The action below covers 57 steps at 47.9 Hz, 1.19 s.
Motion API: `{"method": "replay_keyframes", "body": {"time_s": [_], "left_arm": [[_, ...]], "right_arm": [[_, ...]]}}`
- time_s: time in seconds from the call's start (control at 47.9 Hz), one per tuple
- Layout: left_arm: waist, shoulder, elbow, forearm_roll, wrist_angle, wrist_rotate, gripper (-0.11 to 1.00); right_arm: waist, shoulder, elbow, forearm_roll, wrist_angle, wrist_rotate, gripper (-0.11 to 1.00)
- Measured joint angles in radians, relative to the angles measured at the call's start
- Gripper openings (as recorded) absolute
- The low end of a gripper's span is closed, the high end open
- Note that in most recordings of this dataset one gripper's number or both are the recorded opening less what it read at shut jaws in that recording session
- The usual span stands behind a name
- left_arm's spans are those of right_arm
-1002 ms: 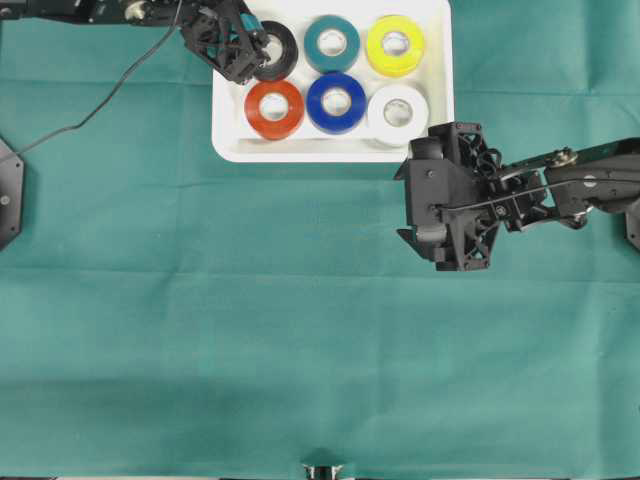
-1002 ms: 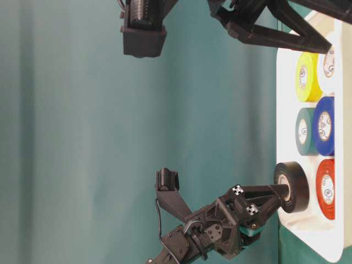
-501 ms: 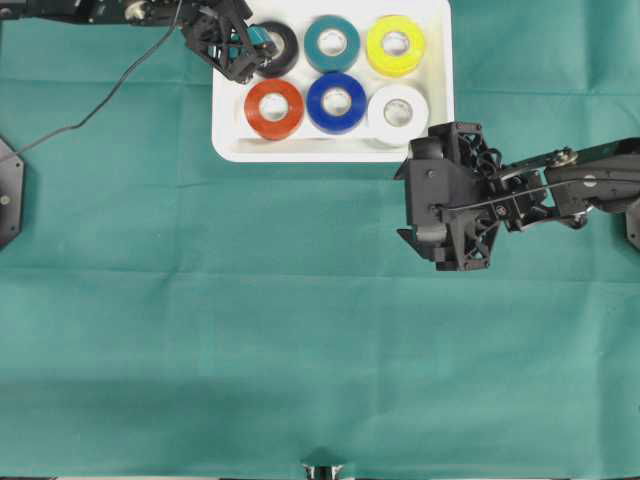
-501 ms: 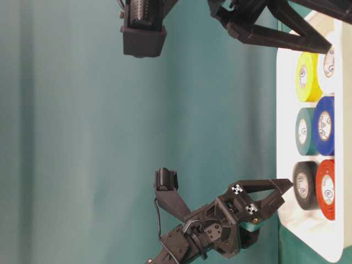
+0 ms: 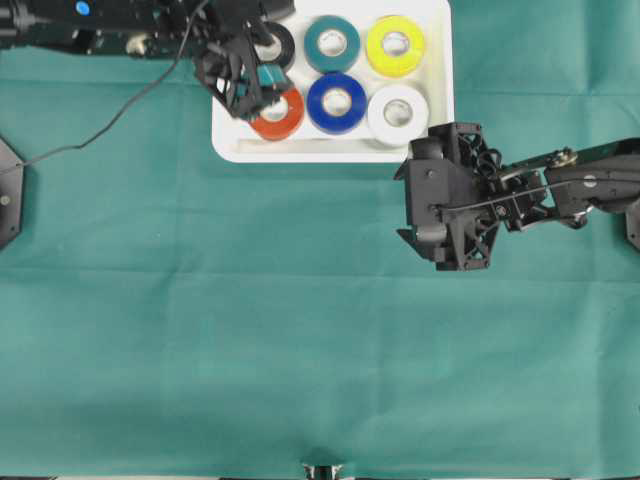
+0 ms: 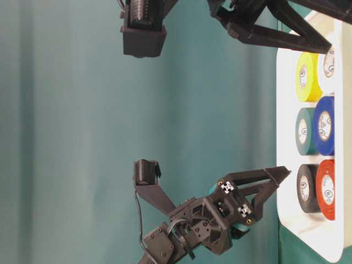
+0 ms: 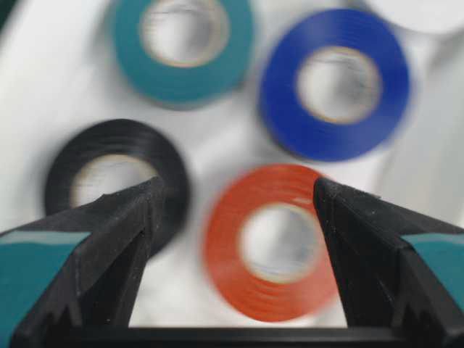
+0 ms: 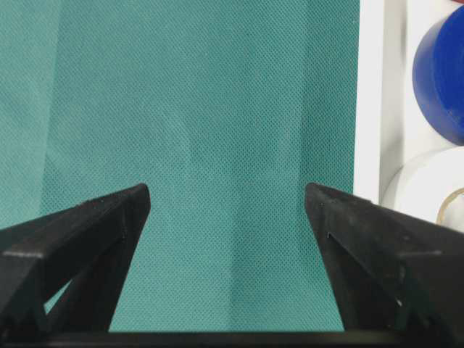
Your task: Put the tape alternately from left to right into the white case.
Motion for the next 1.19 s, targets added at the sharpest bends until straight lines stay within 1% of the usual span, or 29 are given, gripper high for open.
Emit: {"method": "replay_keyframes", "body": {"time_s": [0.313,0.584,0.981,1.19], "left_arm": [[-0.138,-0.029,0.035,0.0,0.002,0.0,0.81],[-0.233,-0.041,0.057,0.0,0.002,-0.005,0.81],[-0.354,-0.041,0.067,-0.002,0.002,-0.005,0.81],[-0.39,-0.041,0.067,-0.002,0.002,-0.005,0.8]], "right_arm": [[0.0,-0.002,0.002,0.0,0.002,0.0,0.72],[0.0,0.0,0.0,0.0,0.0,0.0,0.72],[0.0,-0.002,0.0,0.0,0.0,-0.002,0.72],[0.0,0.0,0.0,0.0,0.0,0.0,0.72]]}}
